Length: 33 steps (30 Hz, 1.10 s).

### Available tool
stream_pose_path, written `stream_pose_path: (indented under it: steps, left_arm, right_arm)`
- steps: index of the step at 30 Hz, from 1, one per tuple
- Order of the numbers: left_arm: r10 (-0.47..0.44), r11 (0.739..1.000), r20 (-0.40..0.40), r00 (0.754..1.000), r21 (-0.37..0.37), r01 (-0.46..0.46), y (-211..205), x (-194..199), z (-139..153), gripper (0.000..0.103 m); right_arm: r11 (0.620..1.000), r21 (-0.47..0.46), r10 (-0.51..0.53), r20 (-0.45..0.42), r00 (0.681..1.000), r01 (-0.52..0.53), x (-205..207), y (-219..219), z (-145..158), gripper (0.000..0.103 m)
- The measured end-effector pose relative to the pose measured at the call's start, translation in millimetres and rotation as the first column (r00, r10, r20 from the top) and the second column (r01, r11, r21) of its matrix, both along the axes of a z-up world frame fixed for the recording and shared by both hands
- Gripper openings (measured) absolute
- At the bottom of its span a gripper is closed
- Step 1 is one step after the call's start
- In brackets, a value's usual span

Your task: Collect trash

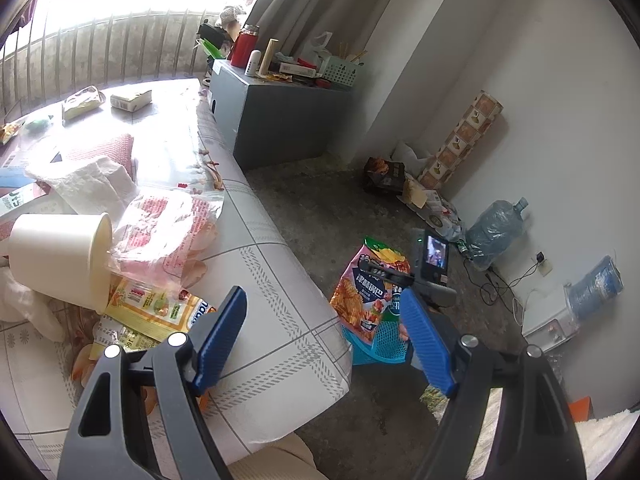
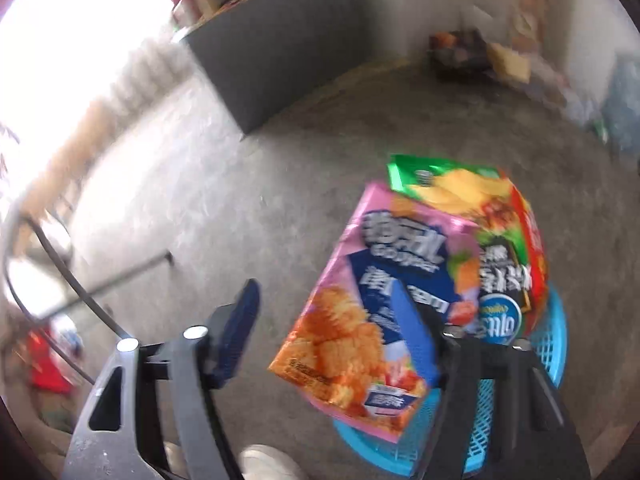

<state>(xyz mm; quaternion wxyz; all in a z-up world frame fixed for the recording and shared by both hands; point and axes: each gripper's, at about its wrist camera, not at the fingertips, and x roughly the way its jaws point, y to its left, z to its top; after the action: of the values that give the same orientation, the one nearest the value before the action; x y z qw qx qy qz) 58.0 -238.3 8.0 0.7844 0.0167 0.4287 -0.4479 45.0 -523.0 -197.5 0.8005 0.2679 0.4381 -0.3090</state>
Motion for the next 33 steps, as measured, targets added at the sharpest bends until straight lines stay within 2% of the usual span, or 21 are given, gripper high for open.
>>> stream_pose_path:
  steps: [2,6,8,10,12,13,15,18,20,23,24,27,31,32,33]
  left_arm:
    - [0.007,1.000,-0.002,1.000,0.001,-0.007,0,3,-1,0.077]
    - [0.014,1.000,-0.021,1.000,0.002,-0.014,0,6,-5,0.077]
    - [0.015,1.000,-0.030,0.999,0.004,-0.015,1,7,-7,0.077]
    - [0.015,1.000,-0.035,0.999,0.007,-0.015,2,8,-8,0.077]
    - [0.013,1.000,-0.036,0.999,0.006,-0.013,3,8,-7,0.077]
    - [0.013,1.000,-0.036,0.999,0.003,-0.012,4,8,-7,0.077]
    - [0.013,1.000,-0.034,0.999,-0.003,-0.013,6,8,-6,0.077]
    - [0.015,1.000,-0.037,0.999,-0.013,-0.015,8,8,-5,0.077]
    - [0.013,1.000,-0.043,0.999,-0.016,-0.014,8,7,-5,0.077]
    - [0.003,1.000,-0.048,0.999,-0.016,-0.004,9,7,-6,0.077]
    - [-0.002,1.000,-0.048,0.999,-0.014,0.001,9,6,-6,0.077]
    - [-0.007,1.000,-0.044,0.999,-0.010,0.006,9,3,-6,0.077]
    - [0.005,1.000,-0.049,0.999,-0.005,-0.005,10,5,-7,0.077]
    - [0.009,1.000,-0.050,0.999,-0.001,-0.009,10,6,-8,0.077]
    - [0.012,1.000,-0.051,0.999,0.002,-0.012,10,6,-9,0.077]
  right_arm:
    - [0.997,-0.083,-0.006,-0.098,0.995,-0.002,19,14,-14,0.076]
    - [0.991,-0.131,-0.069,-0.297,0.952,0.031,45,40,-54,0.076]
    - [0.984,-0.174,-0.094,-0.367,0.925,0.031,51,53,-70,0.077]
    - [0.976,-0.207,-0.149,-0.400,0.904,0.069,48,57,-81,0.077]
    - [0.966,-0.210,-0.222,-0.394,0.892,0.147,36,52,-84,0.070]
    - [0.964,-0.175,-0.255,-0.374,0.892,0.202,27,46,-84,0.065]
    - [0.954,-0.081,-0.300,-0.320,0.899,0.289,10,37,-84,0.041]
    - [0.923,0.027,-0.369,-0.212,0.905,0.383,-21,29,-79,0.021]
    - [0.898,0.090,-0.416,-0.146,0.898,0.431,-43,22,-76,0.016]
    - [0.868,0.164,-0.455,-0.120,0.882,0.469,-67,7,-85,0.015]
    - [0.852,0.214,-0.464,-0.111,0.879,0.477,-75,-1,-93,0.015]
    - [0.813,0.301,-0.486,-0.123,0.865,0.499,-95,-20,-114,0.015]
    - [0.781,0.377,-0.481,-0.144,0.865,0.497,-104,-43,-140,0.019]
    - [0.780,0.381,-0.476,-0.155,0.865,0.497,-104,-48,-144,0.022]
    - [0.780,0.381,-0.469,-0.167,0.867,0.496,-104,-53,-149,0.030]
